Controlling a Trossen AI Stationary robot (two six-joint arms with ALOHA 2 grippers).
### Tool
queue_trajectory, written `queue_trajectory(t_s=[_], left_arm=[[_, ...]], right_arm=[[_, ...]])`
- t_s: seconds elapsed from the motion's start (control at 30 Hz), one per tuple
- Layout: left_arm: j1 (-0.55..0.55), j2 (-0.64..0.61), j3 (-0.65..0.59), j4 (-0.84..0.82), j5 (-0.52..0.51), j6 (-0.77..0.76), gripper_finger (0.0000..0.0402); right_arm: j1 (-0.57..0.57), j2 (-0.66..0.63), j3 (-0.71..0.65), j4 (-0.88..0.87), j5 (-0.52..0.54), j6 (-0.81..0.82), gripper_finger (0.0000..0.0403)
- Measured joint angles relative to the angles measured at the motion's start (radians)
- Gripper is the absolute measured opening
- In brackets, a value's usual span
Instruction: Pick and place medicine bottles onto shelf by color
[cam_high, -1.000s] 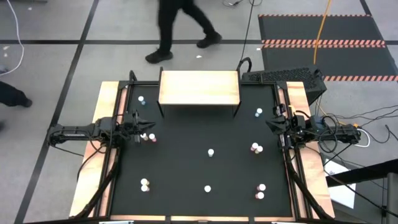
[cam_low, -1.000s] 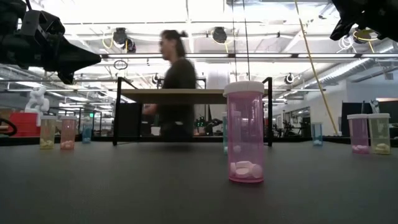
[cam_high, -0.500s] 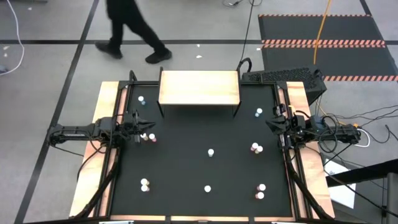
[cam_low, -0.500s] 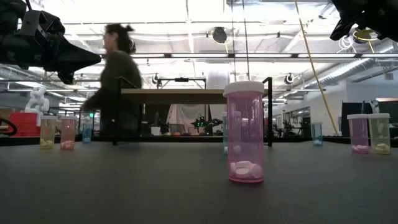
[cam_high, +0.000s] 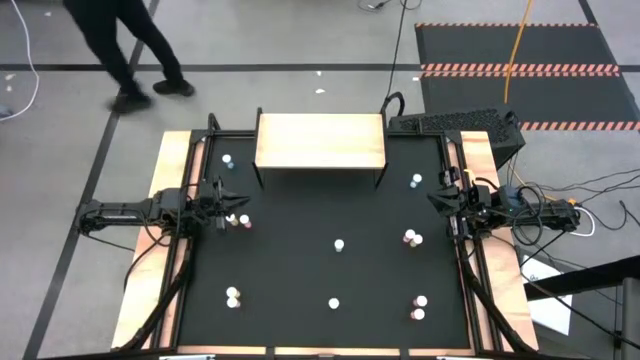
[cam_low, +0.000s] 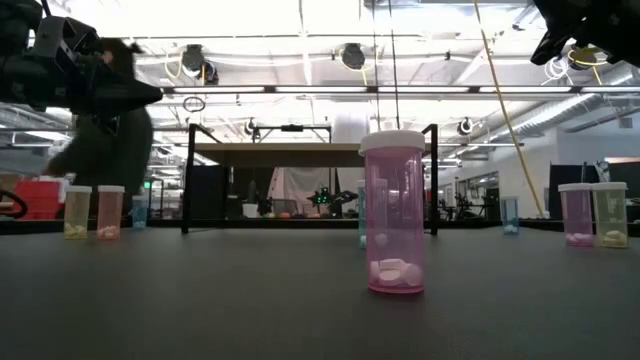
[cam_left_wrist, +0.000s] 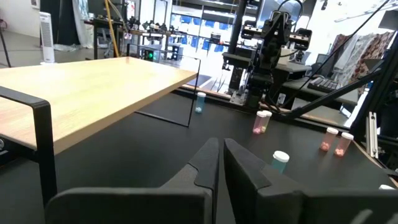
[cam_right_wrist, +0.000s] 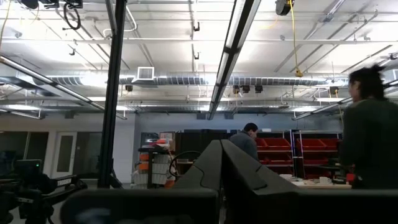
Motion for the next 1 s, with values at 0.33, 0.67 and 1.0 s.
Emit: queue_trajectory(t_s=[0.33, 0.67, 1.0], left_arm=[[0.000, 0.000, 0.000, 0.003, -0.003, 0.172, 0.0026], [0.000, 0.000, 0.000, 0.010, -0.028, 0.210, 0.0026], [0.001, 0.000, 0.000, 0.026, -0.092, 0.233, 0.0026]], right_arm=[[0.000, 0.000, 0.000, 0.046, 0.000, 0.099, 0.0000], [0.000, 0.007, 0.000, 0.029, 0.000, 0.078, 0.0000], [-0.001, 0.049, 0.000, -0.172, 0.278, -0.040, 0.0000]])
